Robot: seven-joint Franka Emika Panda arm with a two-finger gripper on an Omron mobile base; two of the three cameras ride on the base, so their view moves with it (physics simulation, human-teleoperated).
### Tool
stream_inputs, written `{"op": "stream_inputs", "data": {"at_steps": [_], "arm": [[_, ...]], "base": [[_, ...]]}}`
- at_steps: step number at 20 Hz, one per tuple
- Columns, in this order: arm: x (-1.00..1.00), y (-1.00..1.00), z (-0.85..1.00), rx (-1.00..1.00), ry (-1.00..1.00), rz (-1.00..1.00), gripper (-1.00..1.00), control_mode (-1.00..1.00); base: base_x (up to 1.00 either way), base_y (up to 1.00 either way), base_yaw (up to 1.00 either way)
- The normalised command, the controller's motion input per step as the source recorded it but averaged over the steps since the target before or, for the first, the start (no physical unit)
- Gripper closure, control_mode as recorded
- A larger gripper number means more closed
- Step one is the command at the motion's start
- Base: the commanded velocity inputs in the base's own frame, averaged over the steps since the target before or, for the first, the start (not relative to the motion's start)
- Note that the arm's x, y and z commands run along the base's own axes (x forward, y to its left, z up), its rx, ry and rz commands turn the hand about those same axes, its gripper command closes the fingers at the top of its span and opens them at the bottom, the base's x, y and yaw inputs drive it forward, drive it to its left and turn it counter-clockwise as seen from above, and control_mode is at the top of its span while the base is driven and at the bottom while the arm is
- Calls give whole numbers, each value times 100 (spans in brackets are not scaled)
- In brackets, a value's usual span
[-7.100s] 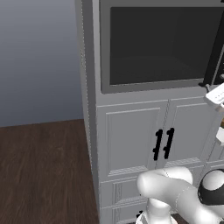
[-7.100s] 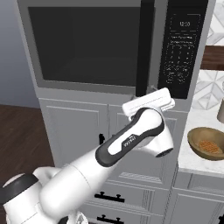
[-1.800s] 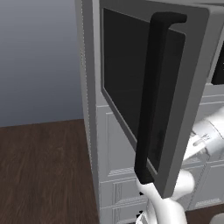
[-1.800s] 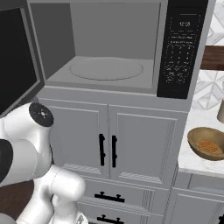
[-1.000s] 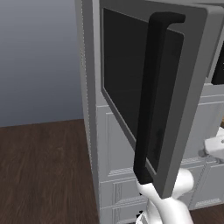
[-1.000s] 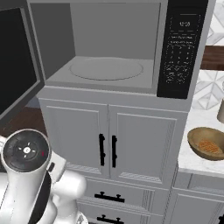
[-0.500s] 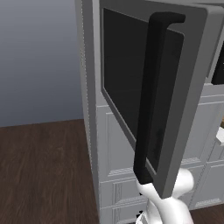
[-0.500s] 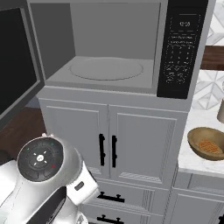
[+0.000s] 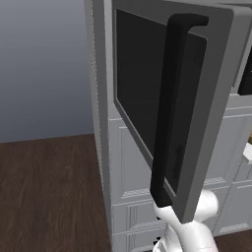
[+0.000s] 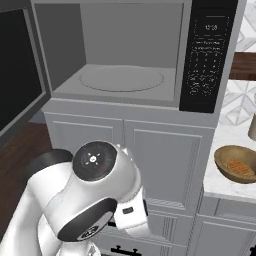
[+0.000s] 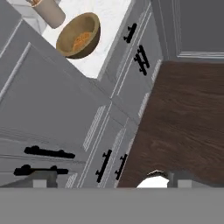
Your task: Open the microwave, place the bowl with waffle inside the microwave, then close the microwave door and turn it on.
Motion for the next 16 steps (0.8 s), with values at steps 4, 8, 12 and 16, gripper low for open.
{"op": "stream_inputs", "data": {"at_steps": [4, 8, 12, 16], "arm": [[38, -100, 0, 29, 0, -29, -100, -100], [73, -96, -14, 26, 0, -22, -100, -100], [84, -91, -20, 25, 0, -15, -100, -100], [84, -67, -25, 20, 0, -3, -100, -100]], "base": [[0, 0, 0], [0, 0, 0], [0, 0, 0], [0, 0, 0]]}}
